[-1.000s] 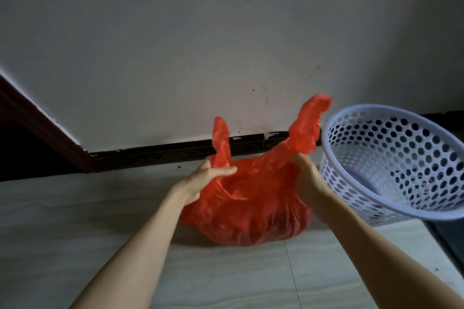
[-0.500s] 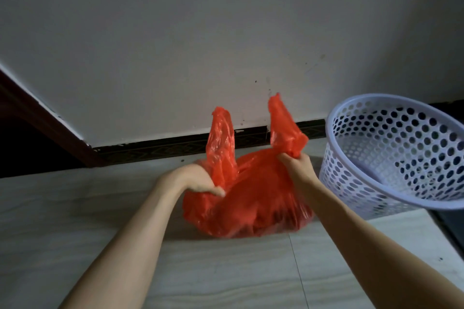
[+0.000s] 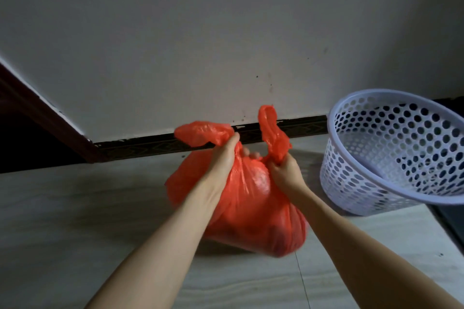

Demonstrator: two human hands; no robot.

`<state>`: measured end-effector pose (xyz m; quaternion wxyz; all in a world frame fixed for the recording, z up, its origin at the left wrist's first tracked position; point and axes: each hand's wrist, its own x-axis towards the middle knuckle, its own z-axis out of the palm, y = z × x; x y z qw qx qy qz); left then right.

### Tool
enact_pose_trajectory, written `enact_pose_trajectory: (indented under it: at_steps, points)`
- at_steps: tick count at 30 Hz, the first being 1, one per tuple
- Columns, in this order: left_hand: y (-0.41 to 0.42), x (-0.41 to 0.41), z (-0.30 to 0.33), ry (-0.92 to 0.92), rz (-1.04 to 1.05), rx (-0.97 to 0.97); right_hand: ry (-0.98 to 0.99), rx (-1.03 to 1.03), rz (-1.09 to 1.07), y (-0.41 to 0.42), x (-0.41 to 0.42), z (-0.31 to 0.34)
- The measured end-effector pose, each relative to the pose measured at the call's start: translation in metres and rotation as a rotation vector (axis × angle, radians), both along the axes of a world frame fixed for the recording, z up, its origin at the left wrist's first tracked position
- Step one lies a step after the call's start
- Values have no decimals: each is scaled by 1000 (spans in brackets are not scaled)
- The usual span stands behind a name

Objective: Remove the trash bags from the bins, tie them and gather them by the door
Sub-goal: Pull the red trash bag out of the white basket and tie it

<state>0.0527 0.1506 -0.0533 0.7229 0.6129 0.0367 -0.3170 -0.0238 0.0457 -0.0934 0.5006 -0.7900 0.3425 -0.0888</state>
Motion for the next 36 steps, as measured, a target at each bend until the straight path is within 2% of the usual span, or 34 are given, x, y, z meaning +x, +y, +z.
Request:
enact_pose_trajectory:
  at_steps: [3,6,9,12,15,17,19,21,23,25,27,29,32,34,36]
  points:
    - [0,-1,-19,139,95,-4,9,328,-92,1,-6,1]
    - [16,-1,-23,207,-72,-84,-91,787,-237,-1,-8,8]
    - [31,-4,-16,130,-314,-48,-181,1011,-262,-4,-5,8]
    - [23,-14,-18,-35,-347,73,-230,1125,-341,1,-4,6]
    - [5,-20,-29,-253,-223,245,-252,1084,-452,8,-2,1]
    - [-3,-22,-32,-293,-83,282,-247,960,-480,7,-1,0]
    - [-7,-21,-33,-270,32,313,-272,1013,-402,11,-3,8]
    - [-10,-20,-33,-167,95,354,-272,1124,-257,16,-7,19]
    - [-7,-17,-31,46,118,186,-223,1137,-170,19,-10,22]
    - [0,-11,-31,218,34,-24,-163,1096,-199,14,-11,14]
    - [8,-9,-33,224,-99,-11,-120,1016,-247,7,-12,6]
    - [5,-12,-35,113,-145,63,-132,935,-257,3,-11,0]
    - [-3,-15,-40,-192,-52,297,-119,833,-217,4,-11,-5]
    - [-4,-15,-44,-272,-17,421,-106,832,-223,8,-10,-8]
    - [-4,-16,-45,-274,-36,508,-124,851,-251,12,-9,-10]
